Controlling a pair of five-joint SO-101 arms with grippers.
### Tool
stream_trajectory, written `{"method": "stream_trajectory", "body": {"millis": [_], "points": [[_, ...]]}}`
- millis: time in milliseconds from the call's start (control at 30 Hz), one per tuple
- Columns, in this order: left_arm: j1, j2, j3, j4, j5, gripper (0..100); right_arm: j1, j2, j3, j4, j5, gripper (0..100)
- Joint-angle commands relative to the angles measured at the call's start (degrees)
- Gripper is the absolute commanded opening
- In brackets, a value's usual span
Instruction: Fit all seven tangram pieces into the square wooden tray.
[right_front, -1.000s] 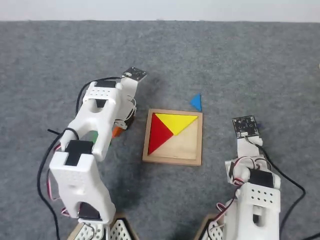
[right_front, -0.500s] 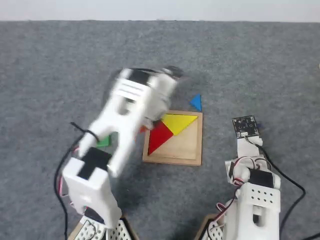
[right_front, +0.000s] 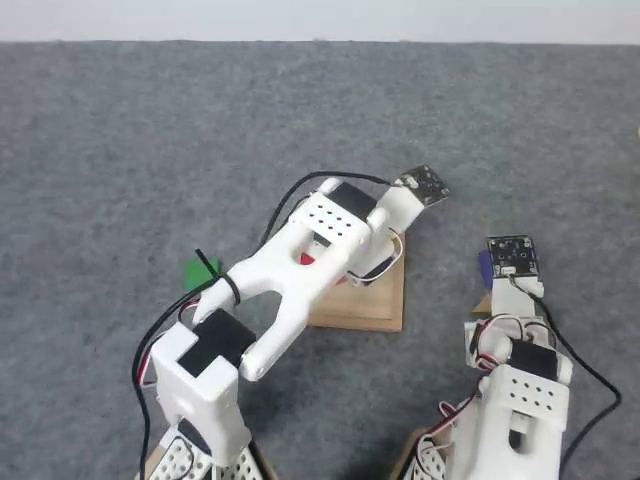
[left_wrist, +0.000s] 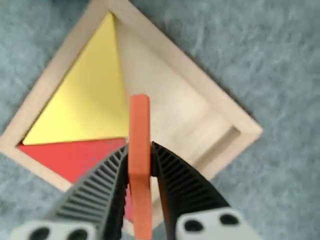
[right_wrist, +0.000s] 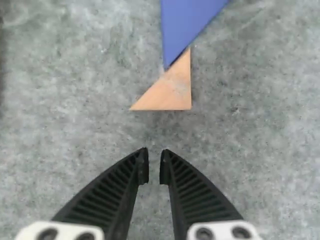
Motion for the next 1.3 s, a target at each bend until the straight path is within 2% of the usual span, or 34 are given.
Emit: {"method": "stream_trajectory", "body": {"millis": [0, 200, 467, 767, 1067, 1267], "points": [[0.53, 0.18, -0.48, -3.96, 1.14, 1, -0.13, -1.36, -2.02, -1.19, 0.26, 5.8], [1.58, 3.87, -0.57, -5.27, 1.05, 2, -0.13, -1.36, -2.02, -1.19, 0.26, 5.8], [-0.88, 3.87, -1.71, -4.84, 0.88, 16, -0.13, -1.36, -1.93, -1.19, 0.26, 5.8], [-6.07, 3.78, -3.12, -4.66, -1.49, 17, -0.22, -1.36, -1.93, -1.19, 0.26, 5.8], [-7.03, 4.22, -10.59, 1.14, -1.49, 17, -0.22, -1.36, -1.85, -1.19, 0.26, 5.8], [-10.02, 6.51, -9.98, 2.11, -1.58, 17, -0.22, -1.36, -1.85, -1.19, 0.26, 5.8]]}}
